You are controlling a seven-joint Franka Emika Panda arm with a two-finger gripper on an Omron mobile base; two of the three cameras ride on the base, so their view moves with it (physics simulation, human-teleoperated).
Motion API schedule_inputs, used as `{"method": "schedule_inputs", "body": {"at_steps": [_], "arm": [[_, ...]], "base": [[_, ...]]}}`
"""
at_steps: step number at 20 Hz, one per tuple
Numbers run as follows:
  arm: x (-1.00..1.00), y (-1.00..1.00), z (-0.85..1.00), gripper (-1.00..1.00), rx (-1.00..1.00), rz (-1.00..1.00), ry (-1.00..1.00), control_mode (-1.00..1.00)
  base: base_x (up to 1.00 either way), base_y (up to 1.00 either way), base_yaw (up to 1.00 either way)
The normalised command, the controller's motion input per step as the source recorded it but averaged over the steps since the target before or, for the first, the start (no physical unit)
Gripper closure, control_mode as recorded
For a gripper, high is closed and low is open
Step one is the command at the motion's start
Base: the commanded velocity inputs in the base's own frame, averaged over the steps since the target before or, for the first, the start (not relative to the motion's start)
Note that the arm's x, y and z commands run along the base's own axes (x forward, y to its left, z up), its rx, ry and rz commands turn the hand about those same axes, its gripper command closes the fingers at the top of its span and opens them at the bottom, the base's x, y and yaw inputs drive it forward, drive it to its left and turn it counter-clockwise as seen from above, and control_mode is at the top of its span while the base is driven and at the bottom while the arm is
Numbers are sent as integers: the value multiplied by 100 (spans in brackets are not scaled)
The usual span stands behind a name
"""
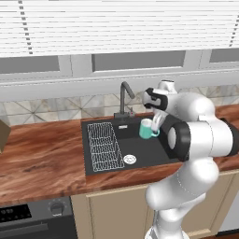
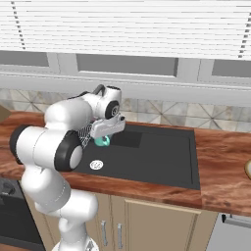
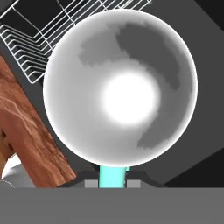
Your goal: Pick the mug and place it in the sink. Pick the bowl and place it in the open cabinet and then close the cabinet.
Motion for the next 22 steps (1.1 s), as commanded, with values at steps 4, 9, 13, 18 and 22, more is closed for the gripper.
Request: {"method": "schedule_inputs", "body": {"at_steps": [4,9,13,18,22], "arm": [[0,0,-28,100,0,15,0,-100],[1,0,-30,100,0,15,0,-100],[5,0,-27,100,0,13,0,-100],[5,0,-30,100,0,12,0,-100],[13,0,-25,100,0,11,-1,-100]], "base": [[0,0,0],[0,0,0],[0,0,0],[0,0,0],[0,0,0]]}}
